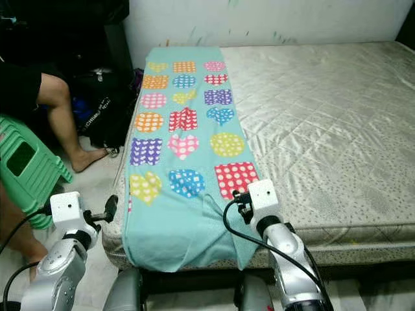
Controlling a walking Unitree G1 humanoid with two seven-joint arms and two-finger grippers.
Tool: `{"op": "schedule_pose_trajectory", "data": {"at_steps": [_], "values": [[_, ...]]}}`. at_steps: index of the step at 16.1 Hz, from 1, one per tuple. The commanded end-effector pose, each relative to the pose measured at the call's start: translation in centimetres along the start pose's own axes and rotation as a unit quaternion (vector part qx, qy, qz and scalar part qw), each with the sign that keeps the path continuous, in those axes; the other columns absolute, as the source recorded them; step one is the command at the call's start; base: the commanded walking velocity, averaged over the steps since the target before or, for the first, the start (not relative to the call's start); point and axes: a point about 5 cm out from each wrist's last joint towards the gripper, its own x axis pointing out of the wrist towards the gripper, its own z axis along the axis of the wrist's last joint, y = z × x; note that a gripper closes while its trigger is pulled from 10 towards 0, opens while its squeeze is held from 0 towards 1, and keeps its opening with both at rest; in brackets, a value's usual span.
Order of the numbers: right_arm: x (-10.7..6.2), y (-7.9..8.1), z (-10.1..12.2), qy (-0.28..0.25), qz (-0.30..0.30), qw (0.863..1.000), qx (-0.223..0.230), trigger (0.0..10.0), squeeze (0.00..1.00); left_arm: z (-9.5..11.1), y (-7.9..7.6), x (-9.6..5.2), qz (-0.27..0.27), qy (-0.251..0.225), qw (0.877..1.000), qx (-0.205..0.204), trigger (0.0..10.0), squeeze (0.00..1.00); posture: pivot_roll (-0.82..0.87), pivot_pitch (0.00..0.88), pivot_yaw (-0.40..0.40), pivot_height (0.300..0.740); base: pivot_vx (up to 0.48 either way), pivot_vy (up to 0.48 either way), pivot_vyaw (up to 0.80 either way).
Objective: Clean up the room
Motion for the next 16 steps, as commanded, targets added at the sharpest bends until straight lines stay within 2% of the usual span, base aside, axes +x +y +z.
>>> {"op": "schedule_pose_trajectory", "data": {"at_steps": [1, 5, 7, 11, 14, 16], "values": [[-0.1, 0.3, 0.2, -0.003, 0.006, 1.0, 0.004, 10.0, 0.0, 0.1, 0.3, -0.1, 0.005, 0.002, 1.0, 0.004, 10.0, 0.0, -0.13, 0.0, 0.017, 0.551, 0.0, 0.0, 0.0], [0.2, 0.2, 0.0, 0.011, 0.009, 1.0, -0.009, 10.0, 0.0, 0.0, 0.3, 0.0, 0.004, 0.004, 1.0, 0.005, 10.0, 0.0, -0.13, 0.0, 0.016, 0.551, 0.0, 0.0, 0.0], [0.2, 0.3, -0.7, 0.04, 0.022, 0.999, -0.029, 10.0, 0.0, -0.1, 0.3, 0.0, 0.005, 0.008, 1.0, 0.005, 10.0, 0.0, -0.13, 0.0, 0.014, 0.546, 0.0, 0.0, 0.0], [-0.3, 1.5, -1.1, 0.044, 0.046, 0.998, -0.026, 10.0, 0.0, -0.3, 0.1, 0.0, 0.003, 0.015, 1.0, 0.006, 10.0, 0.0, -0.13, 0.0, 0.025, 0.492, 0.0, 0.0, 0.0], [-0.2, 1.9, -1.1, 0.05, 0.048, 0.997, -0.022, 10.0, 0.0, -0.3, -0.2, 0.2, -0.004, 0.017, 1.0, 0.005, 10.0, 0.0, -0.13, 0.005, 0.035, 0.492, 0.0, 0.0, 0.0], [0.0, 2.3, -1.4, 0.073, 0.055, 0.996, -0.022, 10.0, 0.0, 0.0, -0.5, 0.3, -0.009, 0.015, 1.0, 0.004, 10.0, 0.0, -0.13, 0.026, 0.041, 0.492, 0.0, 0.0, 0.0]]}}
